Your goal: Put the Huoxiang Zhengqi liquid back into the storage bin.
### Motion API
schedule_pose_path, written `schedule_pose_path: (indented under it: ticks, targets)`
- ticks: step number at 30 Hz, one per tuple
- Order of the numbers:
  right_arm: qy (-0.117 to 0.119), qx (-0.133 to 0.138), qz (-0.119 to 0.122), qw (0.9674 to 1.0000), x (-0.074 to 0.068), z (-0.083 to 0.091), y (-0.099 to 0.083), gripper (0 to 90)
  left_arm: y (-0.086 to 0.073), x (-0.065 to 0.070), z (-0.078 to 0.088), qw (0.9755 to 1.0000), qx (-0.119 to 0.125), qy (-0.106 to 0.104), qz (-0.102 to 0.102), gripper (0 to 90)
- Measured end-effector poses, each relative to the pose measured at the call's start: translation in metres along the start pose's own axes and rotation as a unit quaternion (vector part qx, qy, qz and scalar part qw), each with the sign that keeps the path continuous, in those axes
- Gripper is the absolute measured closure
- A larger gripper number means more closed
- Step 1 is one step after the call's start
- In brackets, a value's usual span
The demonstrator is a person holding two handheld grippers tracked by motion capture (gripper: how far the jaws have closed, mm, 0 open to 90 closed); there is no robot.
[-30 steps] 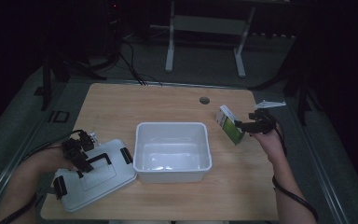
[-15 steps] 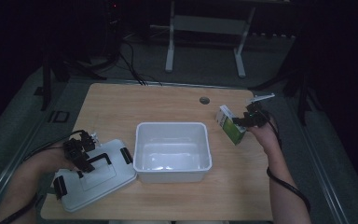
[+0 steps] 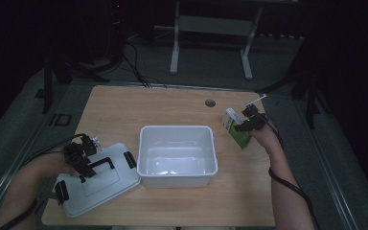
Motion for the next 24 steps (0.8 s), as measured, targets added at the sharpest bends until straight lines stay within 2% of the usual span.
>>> schedule_pose_path:
  ticks: [4, 9, 11, 14, 19, 21, 24]
  targets:
    - [-0.007, -0.017, -0.002, 0.9998, 0.0, -0.0023, 0.0001, 59.7, -0.0011, -0.0001, -0.0006, 1.0, -0.002, 0.0, -0.002, 45.1]
    - [-0.005, -0.026, 0.006, 0.9996, 0.0003, -0.0035, 0.0008, 58.1, 0.0002, 0.0005, -0.0028, 1.0, -0.008, 0.001, -0.003, 45.1]
    - [-0.002, -0.038, 0.008, 0.9992, -0.0009, -0.0062, 0.0003, 56.4, 0.0008, 0.0005, -0.0027, 1.0, -0.009, 0.001, -0.002, 45.1]
    - [-0.01, -0.058, 0.02, 0.998, -0.0034, -0.0104, -0.0002, 59.6, 0.0006, 0.0012, -0.0025, 0.9999, -0.009, 0.001, -0.004, 45.1]
    - [-0.005, -0.062, 0.022, 0.9978, -0.0048, -0.0085, -0.0008, 63.2, -0.0016, 0.0004, -0.0013, 1.0, -0.008, 0.001, 0.0, 45.2]
    - [0.006, -0.06, 0.025, 0.9979, -0.0061, -0.0058, -0.0025, 63.4, -0.002, 0.0001, 0.0003, 1.0, -0.008, 0.002, 0.001, 45.2]
    - [0.008, -0.06, 0.039, 0.9974, -0.0068, -0.0005, -0.005, 63.6, -0.0013, 0.0004, 0.0017, 1.0, -0.004, 0.003, -0.001, 45.2]
Point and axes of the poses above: each handheld gripper's, and its own axes: z roughly backward along the jaws, y roughly out of its top, x roughly to its right, the point moved 7 cm from there along -z, roughly forward along the jaws, and after that the axes turned 10 degrees about z, right-handed, at the moved point
